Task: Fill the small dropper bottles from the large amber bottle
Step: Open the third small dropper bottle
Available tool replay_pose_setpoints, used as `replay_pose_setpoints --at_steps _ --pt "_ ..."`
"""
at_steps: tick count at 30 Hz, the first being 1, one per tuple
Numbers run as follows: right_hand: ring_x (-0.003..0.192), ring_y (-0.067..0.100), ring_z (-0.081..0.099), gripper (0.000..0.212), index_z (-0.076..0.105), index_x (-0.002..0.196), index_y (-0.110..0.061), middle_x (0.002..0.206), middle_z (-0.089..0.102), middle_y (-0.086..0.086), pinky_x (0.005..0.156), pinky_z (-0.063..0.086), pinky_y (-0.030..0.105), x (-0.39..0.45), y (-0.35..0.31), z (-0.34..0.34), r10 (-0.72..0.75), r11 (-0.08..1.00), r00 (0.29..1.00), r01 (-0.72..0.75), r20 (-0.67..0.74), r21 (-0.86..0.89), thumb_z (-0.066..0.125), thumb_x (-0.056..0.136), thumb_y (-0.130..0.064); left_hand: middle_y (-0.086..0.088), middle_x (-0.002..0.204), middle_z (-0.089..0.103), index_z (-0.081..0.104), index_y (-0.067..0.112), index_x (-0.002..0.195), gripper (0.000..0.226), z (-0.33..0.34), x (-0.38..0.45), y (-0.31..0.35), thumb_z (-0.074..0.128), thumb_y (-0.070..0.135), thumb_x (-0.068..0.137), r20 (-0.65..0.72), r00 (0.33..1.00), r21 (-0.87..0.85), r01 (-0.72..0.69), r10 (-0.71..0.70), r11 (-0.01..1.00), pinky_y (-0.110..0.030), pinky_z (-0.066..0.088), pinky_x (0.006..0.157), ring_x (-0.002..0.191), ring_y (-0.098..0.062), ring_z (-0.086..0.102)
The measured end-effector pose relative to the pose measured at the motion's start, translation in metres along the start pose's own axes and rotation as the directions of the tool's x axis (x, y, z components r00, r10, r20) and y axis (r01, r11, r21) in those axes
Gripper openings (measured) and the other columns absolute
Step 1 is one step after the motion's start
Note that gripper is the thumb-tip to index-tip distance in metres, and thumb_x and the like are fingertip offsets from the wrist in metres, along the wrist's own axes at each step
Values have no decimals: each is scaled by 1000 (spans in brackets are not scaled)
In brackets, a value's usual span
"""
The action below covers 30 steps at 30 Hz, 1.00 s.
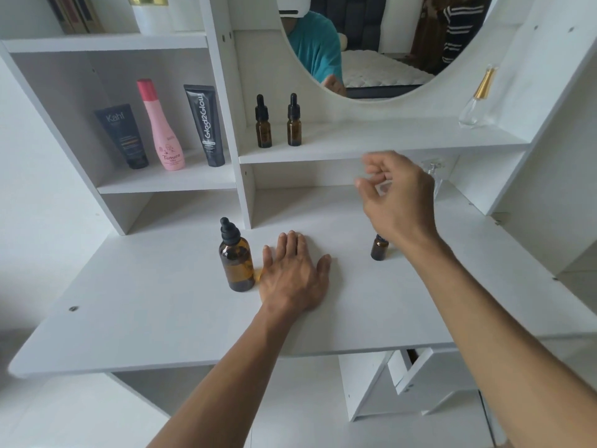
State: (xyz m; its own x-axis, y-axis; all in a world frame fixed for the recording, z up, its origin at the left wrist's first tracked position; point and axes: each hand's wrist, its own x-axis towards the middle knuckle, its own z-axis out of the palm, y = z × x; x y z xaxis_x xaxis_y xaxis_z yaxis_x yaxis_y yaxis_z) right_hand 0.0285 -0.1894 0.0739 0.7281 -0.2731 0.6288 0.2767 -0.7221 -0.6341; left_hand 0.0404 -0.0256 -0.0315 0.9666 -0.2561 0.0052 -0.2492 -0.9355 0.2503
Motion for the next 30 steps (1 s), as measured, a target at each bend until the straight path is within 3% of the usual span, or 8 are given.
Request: replay_pose_setpoints --at_steps 3,5,10,12,19,24,27,30 --pt "100 18 61 42 65 125 -12 120 65 7 89 44 22 -28 24 -5 99 992 995 -98 10 -74 75 84 -10 -5 169 2 7 9 160 78 0 -1 1 16 60 102 -5 1000 -10 -5 5 1000 -47 -2 125 156 -21 -5" --pt "111 24 59 50 61 131 -12 127 62 9 96 46 33 -42 36 -4 177 981 984 -175 20 -78 77 83 -13 -5 169 6 10 9 160 77 -1 -1 0 18 59 102 -18 1000 -10 -9 9 1000 -47 -1 125 156 -21 -3" --pt "103 21 62 55 59 133 -11 122 64 10 91 50 34 -62 55 7 312 950 947 -310 75 -32 79 82 -12 -4 167 17 21 9 157 72 0 -3 -1 23 55 103 -66 998 -33 -17 15 999 -46 4 125 155 -21 6" --pt "97 21 64 50 61 129 -11 114 66 9 91 54 41 -66 58 10 339 941 939 -339 64 -3 78 82 -10 -4 167 18 23 9 157 70 -1 -5 0 25 54 103 -69 998 -58 -17 13 998 -44 3 126 156 -21 6" --pt "88 26 68 34 65 120 -11 94 70 6 89 55 43 -69 61 13 351 935 934 -353 62 27 70 87 -5 -3 163 28 33 10 152 64 -2 -8 -1 30 50 103 -109 994 -103 -32 21 994 -44 8 125 154 -20 14" --pt "83 19 65 32 67 118 -11 86 66 -5 85 57 43 -75 44 12 314 945 945 -320 94 60 71 87 -5 -4 140 56 54 13 131 48 -3 -12 -2 44 47 98 -199 980 -187 -65 27 980 -43 28 116 136 -26 43" --pt "85 14 65 33 67 119 -12 86 63 -13 86 57 39 -80 25 14 256 959 954 -270 155 83 72 86 -6 -4 141 57 51 16 141 57 -6 -21 -3 58 44 92 -220 975 -351 -86 7 932 -38 37 111 133 -25 47" --pt "85 12 67 32 68 117 -14 90 67 -11 85 56 30 -82 8 20 205 966 957 -232 207 115 74 86 -8 -1 137 59 47 17 143 64 -6 -31 -6 65 43 87 -227 973 -387 -126 39 914 -36 41 105 128 -22 50"
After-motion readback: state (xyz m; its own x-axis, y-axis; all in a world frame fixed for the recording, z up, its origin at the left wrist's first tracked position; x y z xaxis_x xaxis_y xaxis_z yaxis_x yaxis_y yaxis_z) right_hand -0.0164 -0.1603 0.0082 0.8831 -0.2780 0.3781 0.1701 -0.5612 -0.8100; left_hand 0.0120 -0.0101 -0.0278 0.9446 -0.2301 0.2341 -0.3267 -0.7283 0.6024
